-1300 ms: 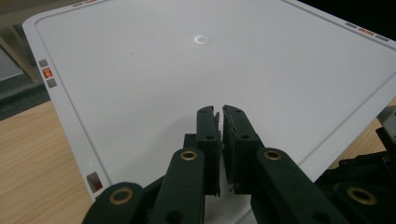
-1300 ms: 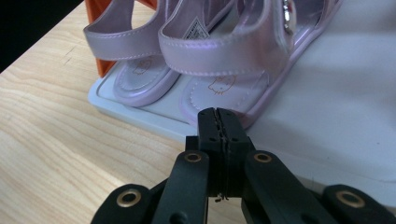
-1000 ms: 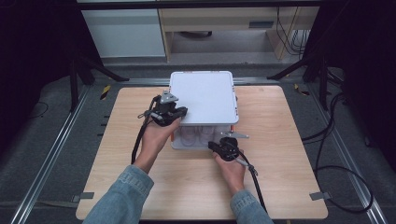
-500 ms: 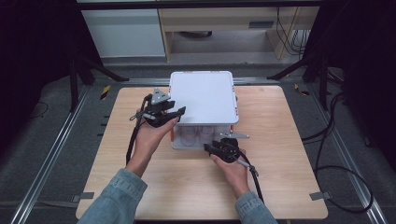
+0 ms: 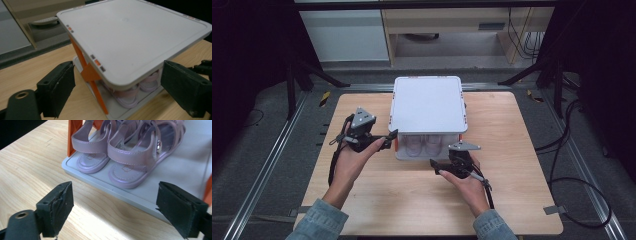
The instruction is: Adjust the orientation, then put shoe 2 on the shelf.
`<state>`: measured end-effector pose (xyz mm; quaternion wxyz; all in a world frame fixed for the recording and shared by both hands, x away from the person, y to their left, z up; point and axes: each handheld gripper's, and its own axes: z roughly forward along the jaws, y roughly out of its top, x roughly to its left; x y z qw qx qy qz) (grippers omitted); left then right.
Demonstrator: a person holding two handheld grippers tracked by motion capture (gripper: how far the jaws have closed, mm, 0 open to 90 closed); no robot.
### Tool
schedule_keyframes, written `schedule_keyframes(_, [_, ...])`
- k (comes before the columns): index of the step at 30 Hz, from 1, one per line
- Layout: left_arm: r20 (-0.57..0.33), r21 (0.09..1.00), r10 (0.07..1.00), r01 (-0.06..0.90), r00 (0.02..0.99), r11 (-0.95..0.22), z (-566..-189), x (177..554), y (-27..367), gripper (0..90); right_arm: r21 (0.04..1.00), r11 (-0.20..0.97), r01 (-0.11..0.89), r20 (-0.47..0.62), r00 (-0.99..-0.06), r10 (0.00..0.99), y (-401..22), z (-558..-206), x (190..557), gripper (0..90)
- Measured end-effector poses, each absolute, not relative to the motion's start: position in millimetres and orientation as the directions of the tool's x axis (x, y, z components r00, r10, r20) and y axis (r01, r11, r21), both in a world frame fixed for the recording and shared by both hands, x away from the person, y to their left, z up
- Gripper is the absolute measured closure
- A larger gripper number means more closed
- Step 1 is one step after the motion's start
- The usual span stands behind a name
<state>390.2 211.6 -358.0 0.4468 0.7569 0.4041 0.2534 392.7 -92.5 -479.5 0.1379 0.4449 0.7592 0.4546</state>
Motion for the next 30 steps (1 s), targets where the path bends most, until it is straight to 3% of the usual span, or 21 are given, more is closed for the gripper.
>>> schedule_keyframes(15, [0.046, 0.783, 0.858, 0.514, 0.512, -0.349, -425, 396, 252, 5.5, 0.821, 0.249, 0.514, 0.097, -0.556, 0.825, -159, -472, 396, 11.6])
schedule_keyframes(21, [0.065, 0.717, 0.872, 0.584, 0.486, -0.379, -459, 412, 265, 6.2, 0.782, 0.233, 0.578, 0.099, -0.484, 0.87, -207, -478, 414, 11.9])
schedule_keyframes(30, [0.073, 0.698, 0.894, 0.618, 0.442, -0.362, -485, 425, 282, 7.2, 0.76, 0.173, 0.627, 0.084, -0.358, 0.93, -256, -488, 433, 16.2])
